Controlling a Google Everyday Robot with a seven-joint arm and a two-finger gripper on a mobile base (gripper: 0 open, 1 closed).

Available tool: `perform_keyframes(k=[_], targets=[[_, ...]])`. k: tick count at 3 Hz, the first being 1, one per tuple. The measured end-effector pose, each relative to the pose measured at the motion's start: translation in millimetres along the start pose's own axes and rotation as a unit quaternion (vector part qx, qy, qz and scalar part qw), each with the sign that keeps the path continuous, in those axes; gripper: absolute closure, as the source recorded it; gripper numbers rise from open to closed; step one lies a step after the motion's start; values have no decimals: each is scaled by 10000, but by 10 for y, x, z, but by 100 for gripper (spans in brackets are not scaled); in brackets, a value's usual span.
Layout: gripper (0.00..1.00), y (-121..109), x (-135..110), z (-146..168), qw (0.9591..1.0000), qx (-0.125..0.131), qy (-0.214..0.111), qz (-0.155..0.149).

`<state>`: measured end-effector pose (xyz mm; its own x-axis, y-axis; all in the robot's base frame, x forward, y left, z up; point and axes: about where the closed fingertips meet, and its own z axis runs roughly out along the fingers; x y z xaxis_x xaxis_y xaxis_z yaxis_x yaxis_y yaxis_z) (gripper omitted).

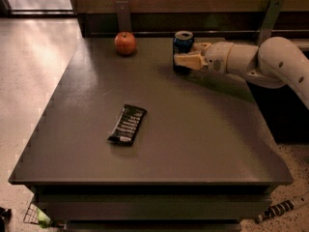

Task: Knock pepsi can over

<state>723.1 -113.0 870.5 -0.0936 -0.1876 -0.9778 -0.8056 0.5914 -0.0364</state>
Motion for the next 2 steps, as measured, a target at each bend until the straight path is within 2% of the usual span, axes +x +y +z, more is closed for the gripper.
perform_keyframes(k=[1, 2], targets=[[100, -45, -91, -45, 9988, -16, 459, -154], [100, -71, -141, -76, 9939, -98, 1053, -320]])
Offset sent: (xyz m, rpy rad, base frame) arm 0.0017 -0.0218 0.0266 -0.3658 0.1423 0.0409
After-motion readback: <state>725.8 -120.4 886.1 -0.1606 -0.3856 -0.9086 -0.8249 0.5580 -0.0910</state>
